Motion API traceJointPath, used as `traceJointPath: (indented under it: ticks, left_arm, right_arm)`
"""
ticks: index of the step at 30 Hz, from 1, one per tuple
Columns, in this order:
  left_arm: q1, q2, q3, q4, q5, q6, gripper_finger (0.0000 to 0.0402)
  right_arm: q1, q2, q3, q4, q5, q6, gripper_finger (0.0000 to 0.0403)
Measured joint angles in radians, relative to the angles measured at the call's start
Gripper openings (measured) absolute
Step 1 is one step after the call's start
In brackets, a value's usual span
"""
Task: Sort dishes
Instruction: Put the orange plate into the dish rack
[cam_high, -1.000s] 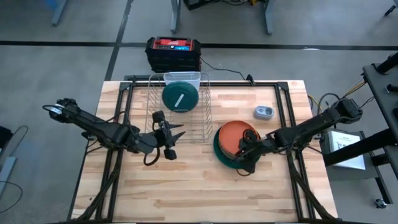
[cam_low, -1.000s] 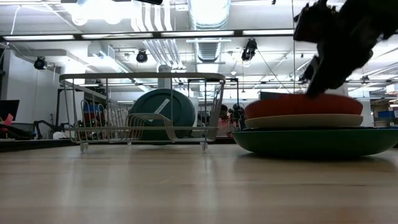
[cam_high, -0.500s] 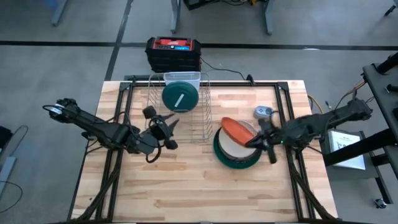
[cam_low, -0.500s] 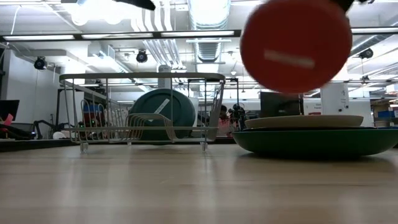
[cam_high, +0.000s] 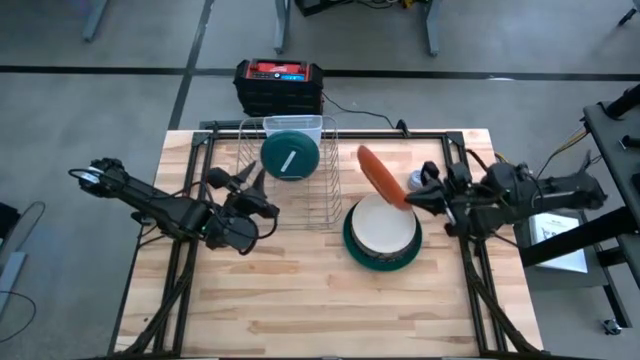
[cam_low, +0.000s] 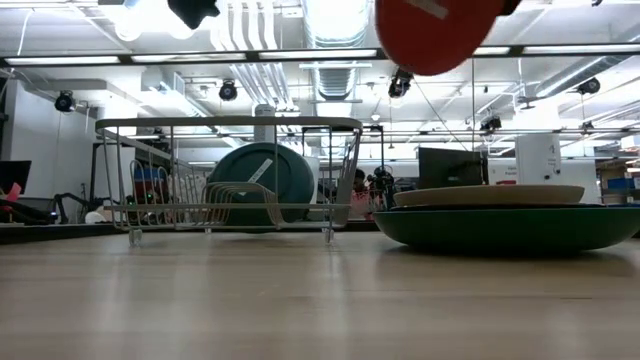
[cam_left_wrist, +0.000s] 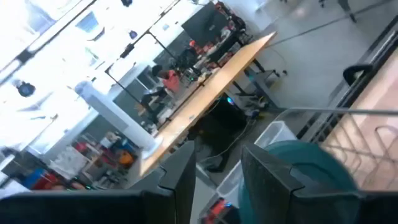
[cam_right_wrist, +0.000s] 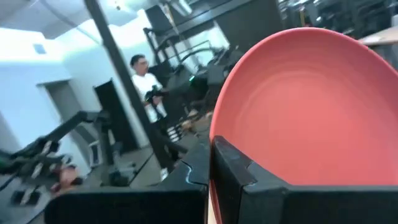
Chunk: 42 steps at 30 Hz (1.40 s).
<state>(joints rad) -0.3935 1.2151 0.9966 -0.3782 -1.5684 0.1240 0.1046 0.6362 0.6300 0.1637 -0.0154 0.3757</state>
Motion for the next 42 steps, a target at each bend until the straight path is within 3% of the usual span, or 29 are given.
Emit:
traceJointPath:
  ticks: [6, 13, 16, 22, 29, 31, 36, 42]
  left_arm:
    - [0.001, -0.025, -0.001, -0.088, 0.048, -0.073, 0.0117]
    - [0.001, -0.047, -0.001, -0.182, 0.502, -0.204, 0.0117]
    - [-0.011, -0.049, -0.001, -0.194, 0.578, -0.251, 0.0117]
    - [-0.032, -0.077, -0.001, -0.224, 0.439, -0.283, 0.0117]
    - [-0.053, -0.130, -0.001, -0.223, 0.341, -0.295, 0.0117]
    - [-0.058, -0.152, -0.001, -0.220, 0.322, -0.303, 0.0117]
    - [-0.065, -0.216, -0.001, -0.213, 0.225, -0.321, 0.0117]
    - [-0.066, -0.311, -0.001, -0.197, 0.148, -0.305, 0.0117]
  right_arm:
    - [-0.286, 0.162, 0.000, 0.207, -0.378, 0.052, 0.0000]
    - [-0.501, 0.440, 0.123, 0.355, -0.726, 0.067, 0.0000]
    - [-0.537, 0.570, 0.209, 0.387, -0.869, 0.036, 0.0000]
    - [-0.601, 0.804, 0.399, 0.394, -1.071, 0.019, 0.0000]
    - [-0.629, 1.025, 0.602, 0.394, -1.479, 0.031, 0.0000]
    - [-0.631, 1.076, 0.660, 0.393, -1.542, 0.050, 0.0000]
    - [-0.648, 1.196, 0.789, 0.393, -1.556, 0.112, 0.0000]
    - [-0.674, 1.314, 0.869, 0.392, -1.476, 0.210, 0.0000]
